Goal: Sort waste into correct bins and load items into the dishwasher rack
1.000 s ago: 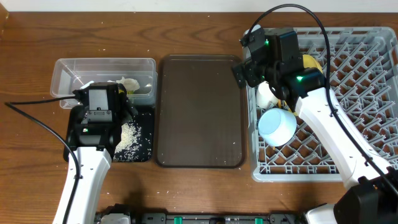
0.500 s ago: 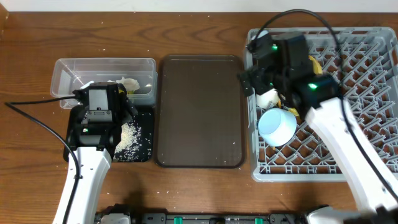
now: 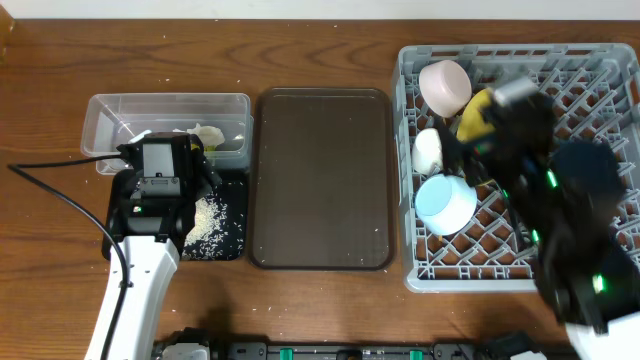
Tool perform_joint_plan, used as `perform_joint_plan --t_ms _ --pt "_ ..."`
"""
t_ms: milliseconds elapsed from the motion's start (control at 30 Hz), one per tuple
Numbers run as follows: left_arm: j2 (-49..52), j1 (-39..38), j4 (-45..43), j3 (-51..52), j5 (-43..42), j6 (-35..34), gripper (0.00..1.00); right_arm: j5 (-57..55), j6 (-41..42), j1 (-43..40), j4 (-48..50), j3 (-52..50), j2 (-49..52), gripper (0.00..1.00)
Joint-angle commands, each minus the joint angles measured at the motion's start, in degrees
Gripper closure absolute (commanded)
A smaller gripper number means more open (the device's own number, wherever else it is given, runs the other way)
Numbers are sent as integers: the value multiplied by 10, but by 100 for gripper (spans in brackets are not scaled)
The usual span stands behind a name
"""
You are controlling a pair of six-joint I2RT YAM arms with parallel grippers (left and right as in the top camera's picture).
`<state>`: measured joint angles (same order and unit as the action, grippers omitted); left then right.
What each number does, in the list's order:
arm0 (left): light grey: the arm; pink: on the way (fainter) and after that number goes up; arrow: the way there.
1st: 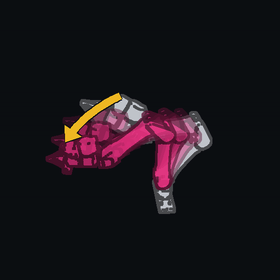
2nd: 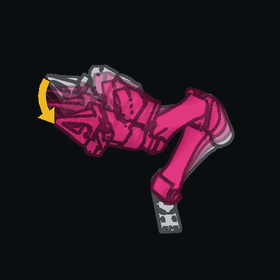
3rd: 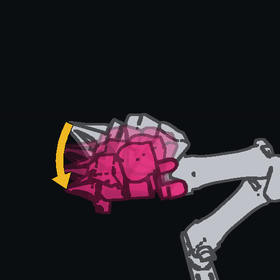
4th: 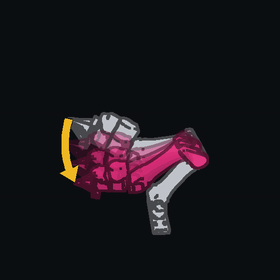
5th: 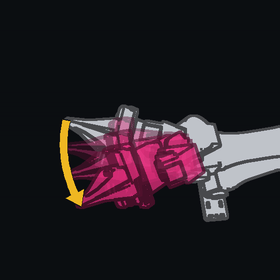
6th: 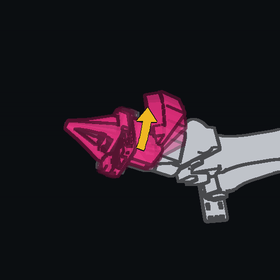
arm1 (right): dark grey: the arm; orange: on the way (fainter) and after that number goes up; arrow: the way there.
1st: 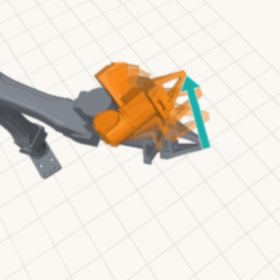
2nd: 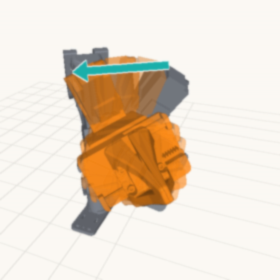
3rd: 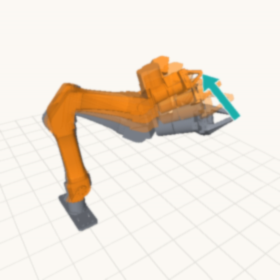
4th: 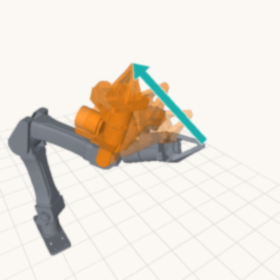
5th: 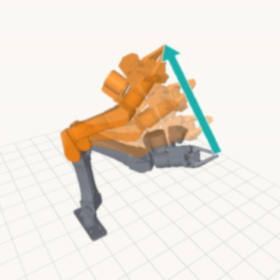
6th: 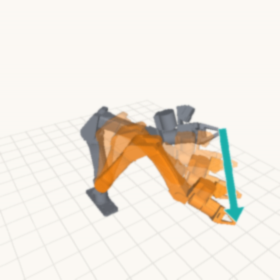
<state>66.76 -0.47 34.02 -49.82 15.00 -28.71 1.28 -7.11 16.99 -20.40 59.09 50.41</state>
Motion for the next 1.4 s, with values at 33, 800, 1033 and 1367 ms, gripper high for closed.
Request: perform_joint_plan --t_ms 33,800,1033,1367 --pt "2 2 0 -9 7 -5 2 -3 40 -31 76 -146 -135 1" --pt "2 2 0 -9 7 -5 2 -2 150 -152 290 -571 -501 1" --pt "2 2 0 -9 7 -5 2 -2 148 -152 241 -588 -501 1" --pt "2 2 0 -9 7 -5 2 -2 107 -152 162 -588 -501 1"
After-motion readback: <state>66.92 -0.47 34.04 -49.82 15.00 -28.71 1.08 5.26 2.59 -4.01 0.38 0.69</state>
